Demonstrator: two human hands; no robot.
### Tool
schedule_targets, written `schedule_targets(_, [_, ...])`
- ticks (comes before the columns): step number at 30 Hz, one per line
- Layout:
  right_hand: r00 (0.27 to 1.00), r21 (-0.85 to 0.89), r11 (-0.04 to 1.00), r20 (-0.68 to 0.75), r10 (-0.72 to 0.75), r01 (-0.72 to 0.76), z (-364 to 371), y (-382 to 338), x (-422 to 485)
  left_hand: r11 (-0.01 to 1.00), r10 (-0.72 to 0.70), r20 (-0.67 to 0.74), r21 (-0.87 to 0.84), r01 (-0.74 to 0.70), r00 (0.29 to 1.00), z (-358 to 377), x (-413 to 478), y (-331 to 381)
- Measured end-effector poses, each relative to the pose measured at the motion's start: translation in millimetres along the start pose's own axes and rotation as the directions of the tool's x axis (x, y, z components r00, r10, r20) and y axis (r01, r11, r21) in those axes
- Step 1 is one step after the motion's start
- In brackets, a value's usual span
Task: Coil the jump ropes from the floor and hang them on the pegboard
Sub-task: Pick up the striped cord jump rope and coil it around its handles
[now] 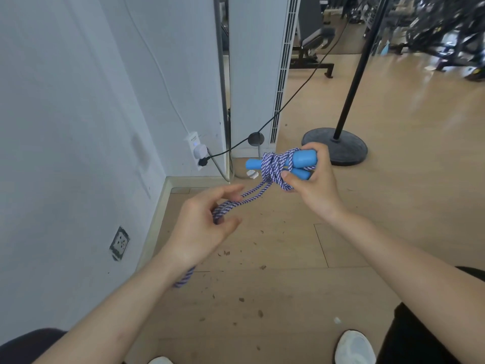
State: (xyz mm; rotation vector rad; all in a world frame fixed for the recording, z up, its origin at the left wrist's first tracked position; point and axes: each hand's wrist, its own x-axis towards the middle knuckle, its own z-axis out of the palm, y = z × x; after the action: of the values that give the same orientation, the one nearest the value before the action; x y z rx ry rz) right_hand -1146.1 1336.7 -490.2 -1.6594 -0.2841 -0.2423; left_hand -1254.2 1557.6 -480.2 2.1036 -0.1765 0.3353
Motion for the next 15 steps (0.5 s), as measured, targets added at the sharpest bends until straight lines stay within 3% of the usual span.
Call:
schedule_targets(3, [0.998, -0.100, 0.993, 0.034, -0.056, 0.060, -3.3, 4.2, 4.4, 0.941, 0.065, -0.037, 0.334, -0.049, 0.997, -11.5, 4.1, -1.5])
schedule_targets(6, [0.989, -0.203, 0.972, 0.114, -0.094, 0.116, -5.0, 8.0, 5.9, 0.897, 0.065, 0.023, 0.437, -0.068, 0.998, -18.3, 4.9, -1.2])
schedule_targets(9, [0.963, -0.296, 0.944, 0.260, -0.069, 0.147, -8.6, 10.8, 7.3, 0.909, 0.065, 0.041, 0.409, -0.076, 0.997, -22.9, 5.2, -1.4])
schedule_targets(11, [0.934, -0.286, 0.956, 0.355, 0.042, 0.066, -10.0, 10.3, 7.4, 0.938, 0.073, -0.008, 0.340, -0.066, 0.997, -26.5, 8.0, -3.4])
schedule_targets(15, [0.777, -0.271, 0.949, 0.558, 0.292, -0.162, -8.6, 5.5, 2.4, 0.983, 0.037, -0.147, 0.181, -0.010, 0.988, -29.6, 14.4, -7.6])
